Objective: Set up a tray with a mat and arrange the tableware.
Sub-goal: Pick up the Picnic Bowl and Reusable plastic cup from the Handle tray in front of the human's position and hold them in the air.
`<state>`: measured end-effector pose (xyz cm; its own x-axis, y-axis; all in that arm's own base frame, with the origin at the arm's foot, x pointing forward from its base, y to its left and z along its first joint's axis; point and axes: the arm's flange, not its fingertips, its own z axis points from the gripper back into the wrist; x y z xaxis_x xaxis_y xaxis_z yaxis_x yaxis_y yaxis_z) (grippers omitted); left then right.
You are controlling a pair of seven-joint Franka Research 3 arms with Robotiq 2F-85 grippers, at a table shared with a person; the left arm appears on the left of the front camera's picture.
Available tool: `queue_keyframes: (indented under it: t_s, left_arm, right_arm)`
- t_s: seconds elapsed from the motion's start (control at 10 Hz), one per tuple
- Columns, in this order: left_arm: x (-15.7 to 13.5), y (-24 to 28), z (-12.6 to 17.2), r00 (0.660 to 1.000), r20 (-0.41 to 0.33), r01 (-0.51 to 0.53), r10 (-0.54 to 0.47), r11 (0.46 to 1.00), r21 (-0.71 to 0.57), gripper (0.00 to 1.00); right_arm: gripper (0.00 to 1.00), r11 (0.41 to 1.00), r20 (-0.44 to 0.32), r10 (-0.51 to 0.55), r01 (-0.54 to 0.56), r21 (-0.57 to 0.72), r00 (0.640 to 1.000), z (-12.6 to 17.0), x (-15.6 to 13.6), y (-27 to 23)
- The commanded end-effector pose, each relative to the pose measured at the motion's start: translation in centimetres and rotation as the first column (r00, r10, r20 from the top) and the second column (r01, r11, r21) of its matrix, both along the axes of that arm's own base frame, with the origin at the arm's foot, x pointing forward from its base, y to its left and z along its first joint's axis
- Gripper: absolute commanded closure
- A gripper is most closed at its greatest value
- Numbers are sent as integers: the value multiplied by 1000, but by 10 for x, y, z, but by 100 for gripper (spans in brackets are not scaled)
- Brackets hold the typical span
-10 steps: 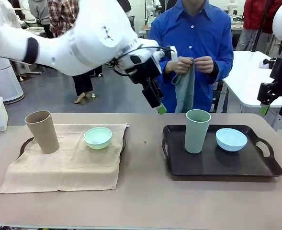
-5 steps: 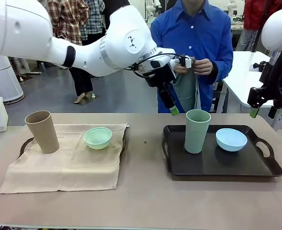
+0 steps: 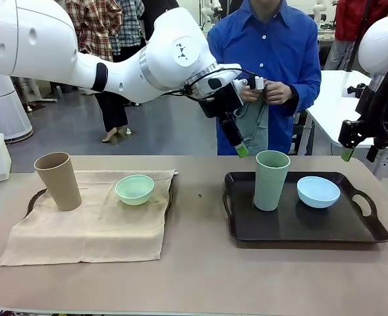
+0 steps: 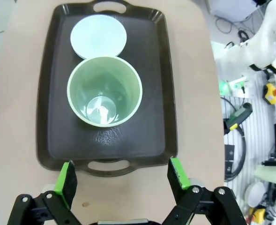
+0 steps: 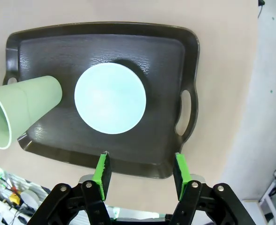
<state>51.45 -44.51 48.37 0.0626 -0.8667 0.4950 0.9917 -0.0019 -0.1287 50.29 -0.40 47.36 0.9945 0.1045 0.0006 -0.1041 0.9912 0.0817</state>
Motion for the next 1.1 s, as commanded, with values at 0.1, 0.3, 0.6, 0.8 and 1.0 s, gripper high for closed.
queue_keyframes:
  t_s: [0.1,0.3,0.6,0.8,1.0]
  left_arm:
    - [0,-1,-2,1000,21,6,-5,1000,-1,0]
    - [0,-1,-2,1000,3,3,-3,1000,4,0]
    - [-30,36,-41,978,137,175,-159,977,-119,0]
    - [-28,56,-68,969,175,211,-173,950,-229,0]
    - [-9,63,-89,965,198,237,-174,903,-359,0]
  right_arm:
    - [30,1000,-4,0,0,-1,1000,-2,0,0]
    - [30,1000,0,0,0,0,1000,0,0,0]
    - [30,998,78,42,-46,49,996,-37,6,22]
    - [30,998,108,51,-54,26,993,-58,8,29]
    - [30,999,131,35,-34,-10,991,-73,12,31]
